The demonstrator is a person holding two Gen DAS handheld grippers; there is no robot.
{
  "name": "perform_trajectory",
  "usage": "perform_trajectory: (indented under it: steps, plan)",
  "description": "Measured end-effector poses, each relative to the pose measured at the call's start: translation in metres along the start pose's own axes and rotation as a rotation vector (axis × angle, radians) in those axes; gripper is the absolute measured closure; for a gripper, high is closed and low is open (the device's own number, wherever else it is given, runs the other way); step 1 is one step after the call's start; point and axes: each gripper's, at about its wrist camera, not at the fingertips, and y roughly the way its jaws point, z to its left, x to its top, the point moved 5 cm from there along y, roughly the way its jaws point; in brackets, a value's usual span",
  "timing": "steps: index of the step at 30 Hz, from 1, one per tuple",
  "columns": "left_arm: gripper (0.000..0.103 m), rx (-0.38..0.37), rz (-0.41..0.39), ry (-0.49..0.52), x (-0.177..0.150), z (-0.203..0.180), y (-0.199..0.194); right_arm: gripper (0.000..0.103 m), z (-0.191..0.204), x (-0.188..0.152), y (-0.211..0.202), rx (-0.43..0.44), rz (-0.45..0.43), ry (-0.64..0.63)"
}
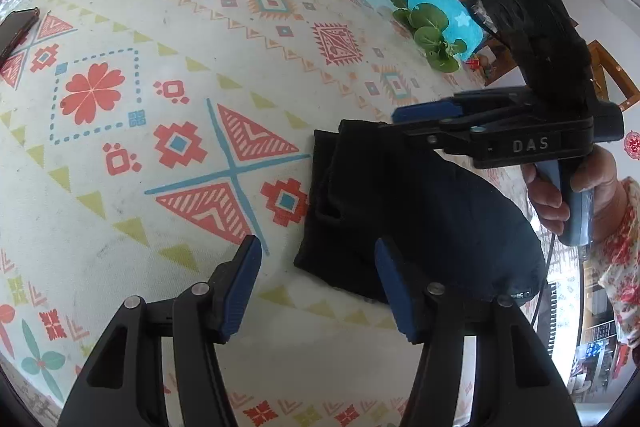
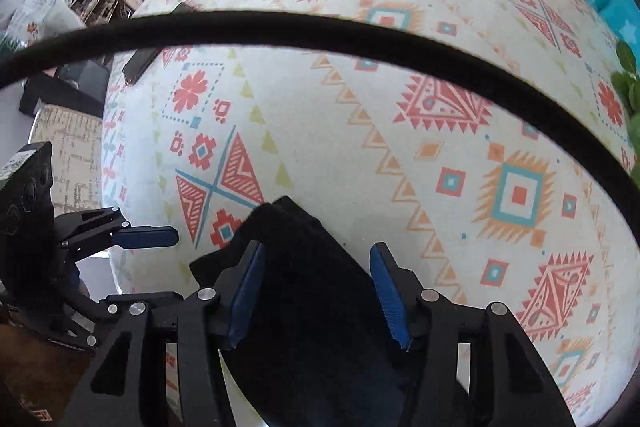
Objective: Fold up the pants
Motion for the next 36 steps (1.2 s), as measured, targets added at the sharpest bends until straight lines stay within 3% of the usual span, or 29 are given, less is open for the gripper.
perform_trajectory:
  steps: [5,9,11,12,16,27,29,30,31,36]
  plan:
    - [0.045,-0.018,0.007,-0.003,0.005,0.002,0.004,0.044,0.017,0.016,0.031,-0.020,0.082,-0.075]
    - [0.045,-0.026,0.002,-0.014,0.007,0.007,0.003,0.045,0.041,0.019,0.045,-0.055,0.098,-0.163]
    - [0.045,-0.025,0.002,-0.019,0.008,0.010,0.002,0.054,0.055,0.017,0.052,-0.131,0.107,-0.239]
    - [0.045,-0.024,0.004,-0.023,0.008,0.012,0.003,0.064,0.060,0.015,0.054,-0.145,0.110,-0.256]
    - [0.045,-0.035,0.000,-0.022,0.009,0.011,0.002,0.075,0.068,0.010,0.055,-0.146,0.114,-0.243]
    - [0.045,-0.103,-0.010,0.011,0.010,-0.020,0.022,0.076,0.051,0.003,0.005,-0.094,-0.004,-0.155]
    - [0.055,-0.122,0.007,0.015,0.009,-0.029,0.025,0.076,0.049,-0.002,-0.007,-0.091,-0.026,-0.143]
    - [0.079,-0.129,0.012,0.019,0.009,-0.034,0.025,0.076,0.048,-0.004,-0.011,-0.090,-0.036,-0.137]
    - [0.083,-0.136,0.017,0.019,0.009,-0.039,0.024,0.076,0.047,-0.007,-0.018,-0.090,-0.048,-0.132]
    - [0.085,-0.148,-0.021,0.045,0.010,-0.067,0.009,0.076,0.043,-0.022,-0.045,-0.091,-0.106,-0.099]
